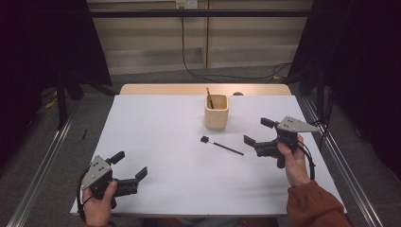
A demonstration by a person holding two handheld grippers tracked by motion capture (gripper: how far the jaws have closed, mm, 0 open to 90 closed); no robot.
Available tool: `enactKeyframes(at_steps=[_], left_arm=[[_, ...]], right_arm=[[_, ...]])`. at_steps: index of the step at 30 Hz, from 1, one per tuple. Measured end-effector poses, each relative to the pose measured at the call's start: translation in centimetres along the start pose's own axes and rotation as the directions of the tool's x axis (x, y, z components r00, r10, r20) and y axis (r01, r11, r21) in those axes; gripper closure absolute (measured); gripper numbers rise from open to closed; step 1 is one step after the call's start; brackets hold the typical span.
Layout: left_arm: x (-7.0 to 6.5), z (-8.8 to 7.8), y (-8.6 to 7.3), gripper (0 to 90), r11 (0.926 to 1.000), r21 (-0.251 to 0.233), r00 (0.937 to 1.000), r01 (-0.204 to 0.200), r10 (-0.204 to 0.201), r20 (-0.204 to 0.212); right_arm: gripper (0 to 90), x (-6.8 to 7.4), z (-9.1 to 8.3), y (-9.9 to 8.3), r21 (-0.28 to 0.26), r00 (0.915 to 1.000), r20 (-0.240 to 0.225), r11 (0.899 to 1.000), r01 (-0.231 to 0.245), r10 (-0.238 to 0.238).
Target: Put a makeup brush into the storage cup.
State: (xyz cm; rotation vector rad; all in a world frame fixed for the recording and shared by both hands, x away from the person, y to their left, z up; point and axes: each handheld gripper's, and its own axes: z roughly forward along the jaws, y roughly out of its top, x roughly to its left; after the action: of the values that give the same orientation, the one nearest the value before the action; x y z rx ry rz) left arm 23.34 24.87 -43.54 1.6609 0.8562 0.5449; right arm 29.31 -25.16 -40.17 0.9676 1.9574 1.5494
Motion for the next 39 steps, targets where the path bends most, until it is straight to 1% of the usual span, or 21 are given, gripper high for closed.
enactKeyframes(at_steps=[3,4,6,8,9,11,13,15,18,19,21,24,27,28,30,31,33,34,37,39], left_arm=[[0.1,0.0,0.0,2.1,1.0000,-0.001,1.0000,0.003,-0.003,-0.004],[0.1,0.0,0.0,2.1,1.0000,-0.003,1.0000,0.008,-0.008,-0.003],[0.3,0.0,-0.1,2.1,0.9999,-0.001,0.9998,0.016,-0.016,0.010],[0.3,0.0,-0.1,2.1,0.9998,-0.004,0.9998,0.020,-0.020,0.008],[0.3,0.1,0.0,2.1,0.9997,-0.006,0.9997,0.025,-0.025,0.005],[0.3,0.1,0.0,2.1,0.9995,-0.011,0.9996,0.029,-0.029,0.006],[0.3,0.2,0.0,2.1,0.9998,-0.004,0.9997,0.020,-0.020,0.011],[0.3,0.3,0.0,2.0,0.9999,-0.001,0.9997,0.014,-0.014,0.019],[0.5,0.2,-0.1,2.0,0.9997,-0.006,0.9995,0.025,-0.025,0.021],[0.5,0.2,-0.1,2.0,0.9997,-0.004,0.9995,0.024,-0.024,0.020],[0.5,0.3,-0.1,2.0,0.9997,-0.007,0.9994,0.025,-0.025,0.024],[0.5,0.4,0.0,2.0,0.9998,-0.003,0.9995,0.018,-0.018,0.025],[0.4,0.4,-0.1,2.0,0.9998,-0.002,0.9995,0.022,-0.022,0.023],[0.5,0.4,0.0,2.1,0.9998,0.000,0.9997,0.018,-0.018,0.017],[0.5,0.2,0.0,2.1,0.9998,-0.004,0.9997,0.018,-0.018,0.016],[0.5,0.2,0.0,2.1,0.9997,-0.007,0.9996,0.025,-0.025,0.014],[0.5,0.2,0.0,2.1,0.9997,-0.005,0.9997,0.024,-0.024,0.011],[0.4,0.2,0.0,2.1,0.9999,-0.001,0.9998,0.017,-0.017,0.011],[0.5,0.2,0.0,2.1,0.9999,0.000,0.9998,0.015,-0.015,0.011],[0.5,0.2,-0.1,2.0,0.9999,0.000,0.9999,0.014,-0.014,0.009]], right_arm=[[3.3,-0.3,0.9,0.5,-0.004,0.9999,-0.014,1.000,0.002,-0.002],[3.3,-0.4,1.2,0.8,-0.002,0.9999,-0.013,1.000,0.009,-0.009],[3.4,-0.7,1.8,1.2,-0.003,0.9997,-0.025,1.000,0.005,-0.005],[3.4,-0.9,2.5,1.8,-0.001,0.9995,-0.031,1.000,0.010,-0.010],[3.4,-0.9,2.7,2.0,-0.006,0.9995,-0.032,1.000,0.006,-0.006],[3.4,-0.8,3.5,2.4,-0.006,0.9992,-0.037,1.000,0.015,-0.015],[3.2,-0.7,4.0,2.7,-0.001,0.9987,-0.044,1.000,0.025,-0.025],[3.0,-0.7,4.5,2.8,0.008,0.9984,-0.041,0.999,0.039,-0.038],[1.9,-1.0,5.2,3.2,0.015,0.9979,-0.060,1.000,0.026,-0.025],[1.9,-1.1,5.6,3.4,0.023,0.9973,-0.067,0.999,0.032,-0.031],[1.7,-1.2,6.0,3.7,0.031,0.9972,-0.065,0.999,0.038,-0.036],[1.8,-1.3,6.7,4.1,0.020,0.9970,-0.068,0.999,0.039,-0.038],[1.5,-1.3,7.0,4.4,0.008,0.9969,-0.067,0.999,0.042,-0.041],[1.6,-1.3,7.1,4.4,0.013,0.9968,-0.071,0.999,0.038,-0.037],[2.4,-1.4,7.4,4.3,0.027,0.9963,-0.072,0.998,0.048,-0.046],[2.4,-1.4,7.6,4.2,0.027,0.9960,-0.076,0.998,0.050,-0.047],[2.7,-1.5,7.8,4.0,0.037,0.9953,-0.091,0.999,0.035,-0.031],[3.1,-1.5,8.0,4.0,0.045,0.9949,-0.097,0.998,0.033,-0.028],[3.5,-1.4,8.2,4.0,0.070,0.9928,-0.115,0.997,0.040,-0.032],[6.4,-1.5,8.3,4.0,0.094,0.9938,-0.103,0.994,0.053,-0.043]])
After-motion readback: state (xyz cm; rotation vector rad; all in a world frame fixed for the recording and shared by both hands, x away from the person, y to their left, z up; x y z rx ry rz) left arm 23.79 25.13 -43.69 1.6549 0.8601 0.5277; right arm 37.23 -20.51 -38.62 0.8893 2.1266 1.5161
